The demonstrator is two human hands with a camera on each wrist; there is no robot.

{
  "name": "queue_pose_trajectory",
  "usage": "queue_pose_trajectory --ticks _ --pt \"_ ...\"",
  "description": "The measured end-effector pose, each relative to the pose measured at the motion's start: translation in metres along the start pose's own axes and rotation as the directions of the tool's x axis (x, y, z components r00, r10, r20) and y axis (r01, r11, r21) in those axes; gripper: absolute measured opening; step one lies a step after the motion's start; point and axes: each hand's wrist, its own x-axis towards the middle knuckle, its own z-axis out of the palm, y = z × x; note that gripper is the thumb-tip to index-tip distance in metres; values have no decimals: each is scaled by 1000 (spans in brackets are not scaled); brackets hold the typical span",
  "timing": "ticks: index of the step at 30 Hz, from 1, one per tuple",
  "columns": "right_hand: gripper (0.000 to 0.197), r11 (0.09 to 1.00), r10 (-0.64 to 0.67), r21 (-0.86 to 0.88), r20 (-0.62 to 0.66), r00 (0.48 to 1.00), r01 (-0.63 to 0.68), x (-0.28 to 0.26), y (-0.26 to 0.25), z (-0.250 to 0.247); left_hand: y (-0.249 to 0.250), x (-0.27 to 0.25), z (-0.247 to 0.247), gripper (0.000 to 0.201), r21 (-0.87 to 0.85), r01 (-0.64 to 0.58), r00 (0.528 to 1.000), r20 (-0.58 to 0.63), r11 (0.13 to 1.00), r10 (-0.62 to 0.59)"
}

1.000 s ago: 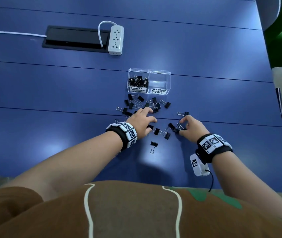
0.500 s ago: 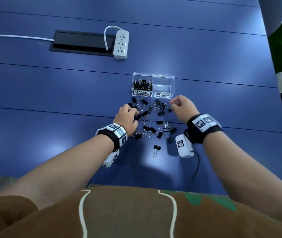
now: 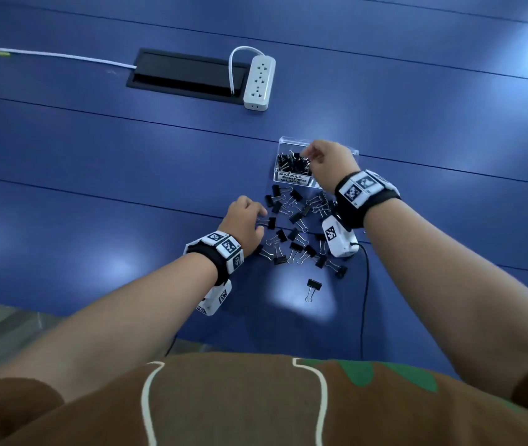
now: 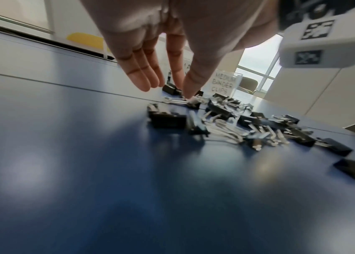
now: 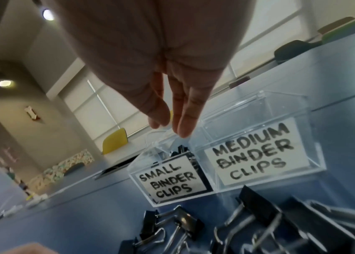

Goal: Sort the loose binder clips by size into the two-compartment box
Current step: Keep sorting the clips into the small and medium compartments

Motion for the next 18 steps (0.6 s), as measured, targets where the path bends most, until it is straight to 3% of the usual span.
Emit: queue_pose_trajectory --ticks 2,6,11,18 --pt "26 999 21 29 -55 998 -19 -15 13 -3 -9 3 -4 26 12 68 997 35 998 -69" --pt "29 988 141 -65 -6 990 -141 -48 59 3 -13 4 -4 31 15 131 980 151 991 -131" --pt "52 982 117 -161 80 990 -103 -73 87 34 7 10 5 32 -2 105 974 200 994 -103" --pt "23 979 175 -118 77 981 -166 -70 83 33 26 17 16 33 4 46 976 215 999 -45"
